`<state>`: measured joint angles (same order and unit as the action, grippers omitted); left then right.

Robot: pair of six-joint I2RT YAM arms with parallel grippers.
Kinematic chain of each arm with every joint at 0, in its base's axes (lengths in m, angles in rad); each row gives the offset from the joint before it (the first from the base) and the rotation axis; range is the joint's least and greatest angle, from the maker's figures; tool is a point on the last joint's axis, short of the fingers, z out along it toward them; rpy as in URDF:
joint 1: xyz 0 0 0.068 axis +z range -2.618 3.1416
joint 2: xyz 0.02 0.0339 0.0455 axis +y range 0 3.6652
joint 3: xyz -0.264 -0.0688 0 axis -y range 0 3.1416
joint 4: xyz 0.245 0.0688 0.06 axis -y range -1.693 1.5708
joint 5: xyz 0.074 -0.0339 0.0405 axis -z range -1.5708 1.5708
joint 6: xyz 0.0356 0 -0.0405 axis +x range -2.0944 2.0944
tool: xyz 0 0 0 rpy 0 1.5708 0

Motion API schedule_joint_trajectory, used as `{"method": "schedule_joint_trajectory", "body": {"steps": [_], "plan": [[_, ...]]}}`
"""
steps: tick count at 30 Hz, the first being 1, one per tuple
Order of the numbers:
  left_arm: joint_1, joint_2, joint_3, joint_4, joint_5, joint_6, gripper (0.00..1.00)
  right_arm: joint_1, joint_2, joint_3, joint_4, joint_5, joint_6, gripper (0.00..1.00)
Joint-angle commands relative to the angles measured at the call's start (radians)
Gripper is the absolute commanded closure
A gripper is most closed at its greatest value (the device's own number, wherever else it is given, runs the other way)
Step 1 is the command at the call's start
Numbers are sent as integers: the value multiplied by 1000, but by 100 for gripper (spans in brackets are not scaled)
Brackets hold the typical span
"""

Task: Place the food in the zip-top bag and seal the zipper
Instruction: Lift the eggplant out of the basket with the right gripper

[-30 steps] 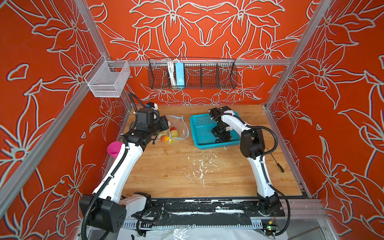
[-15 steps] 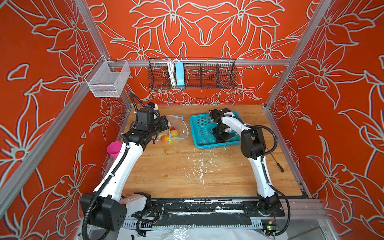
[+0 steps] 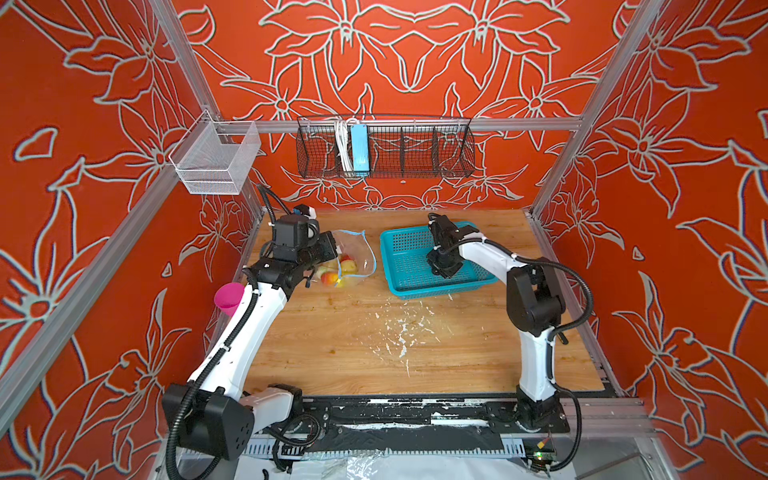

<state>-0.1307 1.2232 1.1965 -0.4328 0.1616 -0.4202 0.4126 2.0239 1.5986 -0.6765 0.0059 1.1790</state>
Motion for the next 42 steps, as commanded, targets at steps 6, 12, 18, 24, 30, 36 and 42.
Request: {"method": "schedule_joint_trajectory", "body": {"steps": [6, 12, 18, 24, 30, 36, 42], "plan": [[5, 10, 3, 3, -5, 5, 100, 27, -186, -157, 300, -69, -254, 72], [5, 18, 4, 2, -11, 6, 100, 58, -272, -232, 346, -78, -340, 72], [5, 24, 5, 3, 1, 5, 100, 114, -355, -320, 498, -76, -421, 72], [5, 20, 5, -1, -13, 11, 100, 183, -401, -347, 588, -49, -523, 72], [3, 16, 5, 0, -10, 10, 100, 253, -421, -363, 698, -37, -570, 73], [3, 16, 5, 2, 0, 6, 100, 313, -416, -343, 745, -29, -609, 73], [3, 16, 5, 3, 1, 7, 100, 348, -386, -291, 746, -42, -632, 73]]}}
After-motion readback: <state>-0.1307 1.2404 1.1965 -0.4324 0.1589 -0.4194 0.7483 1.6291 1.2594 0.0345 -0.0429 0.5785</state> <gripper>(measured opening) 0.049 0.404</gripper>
